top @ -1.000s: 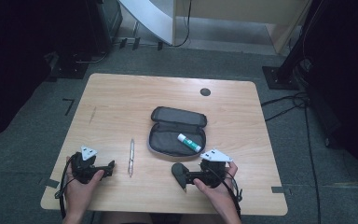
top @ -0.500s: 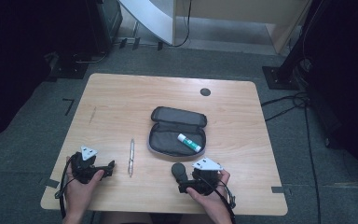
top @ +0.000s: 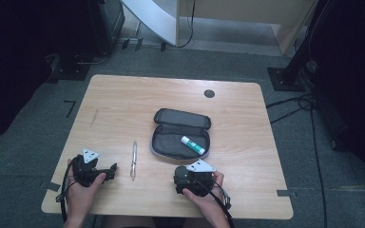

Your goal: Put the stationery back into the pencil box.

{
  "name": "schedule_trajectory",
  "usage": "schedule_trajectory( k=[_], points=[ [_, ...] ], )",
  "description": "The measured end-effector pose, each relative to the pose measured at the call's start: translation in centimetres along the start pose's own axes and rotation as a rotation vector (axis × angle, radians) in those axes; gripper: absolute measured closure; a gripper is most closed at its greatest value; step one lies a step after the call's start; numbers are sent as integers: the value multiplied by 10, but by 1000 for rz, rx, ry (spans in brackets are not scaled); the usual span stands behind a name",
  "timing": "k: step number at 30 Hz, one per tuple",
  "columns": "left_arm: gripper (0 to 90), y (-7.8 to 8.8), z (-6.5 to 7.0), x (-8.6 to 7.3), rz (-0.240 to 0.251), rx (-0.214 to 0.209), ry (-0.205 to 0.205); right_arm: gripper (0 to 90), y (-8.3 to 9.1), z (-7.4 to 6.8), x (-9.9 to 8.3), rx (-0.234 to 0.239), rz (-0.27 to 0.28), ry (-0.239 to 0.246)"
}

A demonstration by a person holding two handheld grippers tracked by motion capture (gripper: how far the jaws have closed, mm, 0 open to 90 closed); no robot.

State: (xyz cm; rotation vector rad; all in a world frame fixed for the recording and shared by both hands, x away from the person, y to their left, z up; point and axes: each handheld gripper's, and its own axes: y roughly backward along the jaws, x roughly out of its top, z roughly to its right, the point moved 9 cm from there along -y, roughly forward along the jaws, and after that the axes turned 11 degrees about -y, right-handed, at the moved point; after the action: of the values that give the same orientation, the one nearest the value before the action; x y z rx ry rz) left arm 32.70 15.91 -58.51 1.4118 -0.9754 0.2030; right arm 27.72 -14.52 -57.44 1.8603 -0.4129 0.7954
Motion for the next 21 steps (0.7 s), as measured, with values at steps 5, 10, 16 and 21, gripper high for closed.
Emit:
schedule_trajectory(
  k=[5,10,16,21],
  points=[
    [0,0,0,0,0,0,0,198,-7,0,-2,-21,-9,32],
    [0,0,0,0,0,0,0,258,-10,1,-1,-45,16,84],
    [0,0,0,0,0,0,0,276,-10,-1,-2,-21,38,101],
    [0,0,0,0,0,0,0,278,-10,-1,-2,-18,38,104]
  ],
)
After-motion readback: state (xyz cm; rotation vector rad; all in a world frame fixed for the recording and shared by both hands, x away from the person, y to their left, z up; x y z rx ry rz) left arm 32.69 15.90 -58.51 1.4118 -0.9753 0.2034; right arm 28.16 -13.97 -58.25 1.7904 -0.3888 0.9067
